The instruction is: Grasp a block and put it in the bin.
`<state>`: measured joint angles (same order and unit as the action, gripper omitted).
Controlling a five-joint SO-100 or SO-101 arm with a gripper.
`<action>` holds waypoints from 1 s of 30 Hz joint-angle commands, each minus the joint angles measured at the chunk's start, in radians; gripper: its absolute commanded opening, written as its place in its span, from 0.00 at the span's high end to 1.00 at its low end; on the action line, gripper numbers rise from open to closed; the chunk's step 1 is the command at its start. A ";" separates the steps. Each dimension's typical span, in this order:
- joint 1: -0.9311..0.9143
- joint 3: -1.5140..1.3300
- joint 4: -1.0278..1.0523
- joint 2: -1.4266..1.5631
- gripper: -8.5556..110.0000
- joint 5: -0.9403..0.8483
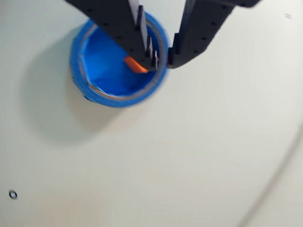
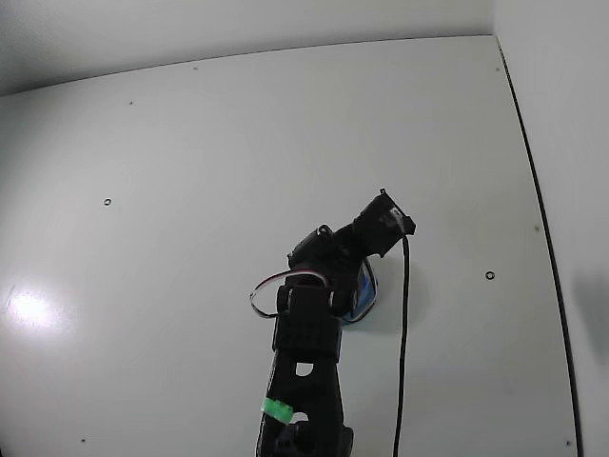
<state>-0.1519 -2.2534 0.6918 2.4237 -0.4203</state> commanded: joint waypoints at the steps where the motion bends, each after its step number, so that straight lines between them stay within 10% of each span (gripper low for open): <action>1: -0.011 -0.032 -0.020 0.350 0.93 0.321; 8: -0.017 -0.192 -0.003 0.807 0.93 0.799; 30: -0.002 -0.830 0.149 0.873 0.93 0.503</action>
<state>-0.1595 -3.0664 0.8161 3.2965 0.0920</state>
